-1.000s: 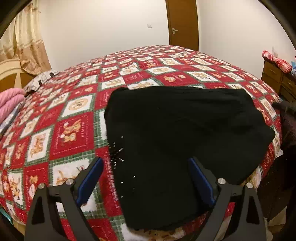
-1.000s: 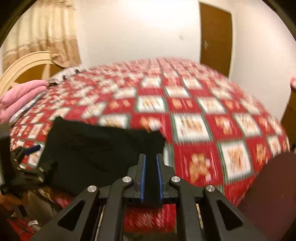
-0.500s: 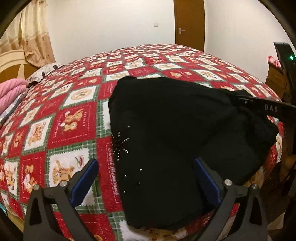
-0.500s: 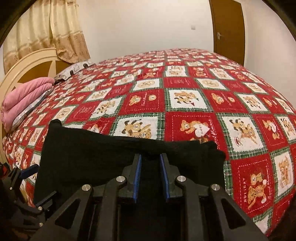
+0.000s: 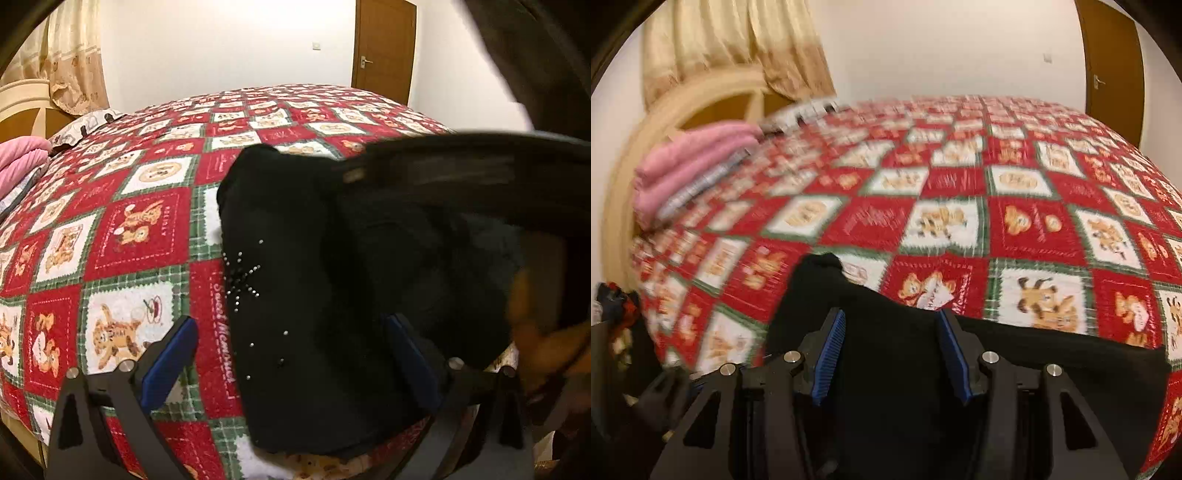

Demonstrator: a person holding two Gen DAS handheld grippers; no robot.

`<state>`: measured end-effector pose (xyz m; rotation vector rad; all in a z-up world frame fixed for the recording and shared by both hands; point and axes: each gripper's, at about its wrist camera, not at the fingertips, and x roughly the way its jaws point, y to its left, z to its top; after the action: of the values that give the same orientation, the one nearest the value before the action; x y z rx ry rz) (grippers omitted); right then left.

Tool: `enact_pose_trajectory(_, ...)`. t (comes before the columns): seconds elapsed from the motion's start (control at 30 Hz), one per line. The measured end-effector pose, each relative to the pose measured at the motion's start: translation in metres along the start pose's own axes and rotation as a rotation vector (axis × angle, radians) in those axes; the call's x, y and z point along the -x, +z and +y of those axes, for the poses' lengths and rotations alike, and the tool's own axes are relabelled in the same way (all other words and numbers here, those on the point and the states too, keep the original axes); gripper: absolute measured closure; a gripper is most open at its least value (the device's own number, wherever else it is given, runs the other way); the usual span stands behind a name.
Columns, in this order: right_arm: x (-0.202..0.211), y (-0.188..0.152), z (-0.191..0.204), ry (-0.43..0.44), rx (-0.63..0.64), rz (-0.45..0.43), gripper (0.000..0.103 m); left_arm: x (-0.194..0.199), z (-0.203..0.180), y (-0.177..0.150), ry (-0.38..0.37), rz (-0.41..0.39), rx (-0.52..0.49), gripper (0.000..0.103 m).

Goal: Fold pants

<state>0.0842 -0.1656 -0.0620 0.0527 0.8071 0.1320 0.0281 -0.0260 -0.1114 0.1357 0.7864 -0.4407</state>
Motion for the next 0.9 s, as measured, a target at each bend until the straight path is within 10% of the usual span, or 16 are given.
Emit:
enact_pose_trajectory(0.23, -0.018, 0.007, 0.0, 0.008, -0.013, 0.015, 0.034, -0.001, 0.002, -0.001, -0.013, 0.002, 0.007, 0.0)
enact_pose_trajectory(0.5, 0.051, -0.009, -0.047, 0.091, -0.217, -0.154, 0.034, 0.0, 0.004, 0.001, -0.024, 0.001, 0.017, 0.0)
enact_pose_trajectory(0.9, 0.145, -0.065, -0.165, -0.119, -0.558, -0.322, 0.03, 0.026, 0.033, 0.033, -0.096, -0.076, 0.083, 0.0)
